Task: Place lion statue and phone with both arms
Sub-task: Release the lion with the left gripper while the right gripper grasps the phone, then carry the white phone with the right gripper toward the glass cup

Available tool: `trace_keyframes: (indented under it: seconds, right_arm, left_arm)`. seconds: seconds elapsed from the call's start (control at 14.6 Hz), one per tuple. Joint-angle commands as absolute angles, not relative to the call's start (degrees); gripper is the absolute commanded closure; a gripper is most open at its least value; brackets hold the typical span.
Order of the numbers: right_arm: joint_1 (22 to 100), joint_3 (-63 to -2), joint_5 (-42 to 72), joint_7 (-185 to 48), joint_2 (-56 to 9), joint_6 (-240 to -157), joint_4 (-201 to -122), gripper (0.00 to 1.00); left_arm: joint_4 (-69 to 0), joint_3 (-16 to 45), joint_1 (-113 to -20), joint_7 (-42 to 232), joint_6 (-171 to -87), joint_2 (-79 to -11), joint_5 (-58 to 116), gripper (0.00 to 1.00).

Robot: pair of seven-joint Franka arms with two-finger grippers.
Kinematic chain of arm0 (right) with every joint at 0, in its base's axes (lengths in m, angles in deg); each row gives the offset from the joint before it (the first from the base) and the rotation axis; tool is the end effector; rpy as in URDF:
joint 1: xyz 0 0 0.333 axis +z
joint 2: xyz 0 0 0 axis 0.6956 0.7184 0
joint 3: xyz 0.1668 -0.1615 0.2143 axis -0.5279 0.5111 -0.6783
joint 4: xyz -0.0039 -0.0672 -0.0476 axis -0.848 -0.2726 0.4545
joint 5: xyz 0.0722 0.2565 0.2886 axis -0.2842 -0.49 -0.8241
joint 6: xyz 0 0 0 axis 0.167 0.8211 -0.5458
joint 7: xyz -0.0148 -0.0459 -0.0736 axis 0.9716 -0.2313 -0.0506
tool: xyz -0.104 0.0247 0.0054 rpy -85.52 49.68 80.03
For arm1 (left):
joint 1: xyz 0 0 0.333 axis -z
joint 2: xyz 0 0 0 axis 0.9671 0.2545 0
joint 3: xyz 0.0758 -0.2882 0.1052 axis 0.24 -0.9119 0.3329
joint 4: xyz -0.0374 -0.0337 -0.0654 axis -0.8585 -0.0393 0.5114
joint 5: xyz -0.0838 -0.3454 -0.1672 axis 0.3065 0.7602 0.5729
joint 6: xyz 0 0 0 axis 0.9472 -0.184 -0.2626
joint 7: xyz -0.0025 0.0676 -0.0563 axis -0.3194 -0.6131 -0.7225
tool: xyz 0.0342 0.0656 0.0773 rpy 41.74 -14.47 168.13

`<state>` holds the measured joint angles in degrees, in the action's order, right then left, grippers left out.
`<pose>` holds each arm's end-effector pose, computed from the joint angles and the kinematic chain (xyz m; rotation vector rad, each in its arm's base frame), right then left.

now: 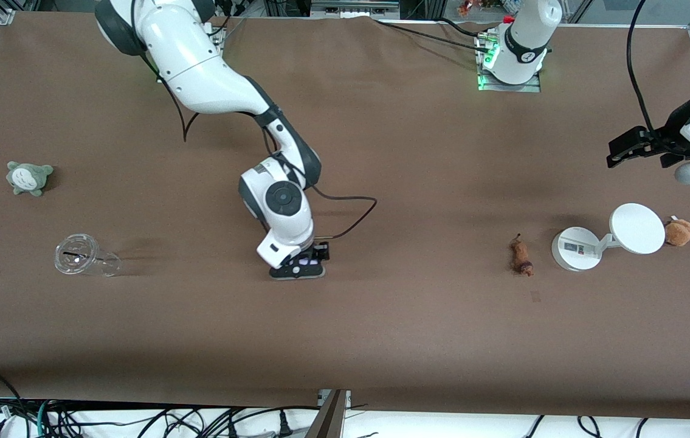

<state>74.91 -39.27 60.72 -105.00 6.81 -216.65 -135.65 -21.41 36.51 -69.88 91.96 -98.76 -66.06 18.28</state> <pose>0.6488 0.3964 0.1899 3.1053 0.1443 0.2334 0.5722 -0.0154 0.6082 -3.1034 -0.0386 0.1007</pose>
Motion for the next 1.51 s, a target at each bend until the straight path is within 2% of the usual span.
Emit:
trace_keyframes:
  seconds: [0.0,0.48,0.68,1.44]
  right_arm:
    - [71.3,-39.8,57.3,-96.0,2.6,-210.6,-136.4,0.92]
    - [64.0,-39.4,56.9,-84.6,-1.7,-196.4,-137.5,0.92]
    - [61.4,-39.2,56.9,-83.9,-3.5,-196.2,-139.9,0.92]
    - [51.2,-38.9,56.9,-76.0,-3.4,-197.0,-143.6,0.92]
  left_arm:
    - [-18.7,34.8,-71.9,91.2,-95.9,-64.9,15.7,0.00]
    - [-19.2,35.5,-72.4,91.6,-95.7,-65.2,15.4,0.00]
    - [-19.0,35.8,-72.6,91.9,-96.3,-65.1,15.6,0.00]
    - [-18.5,35.7,-72.4,91.4,-96.3,-64.1,16.6,0.00]
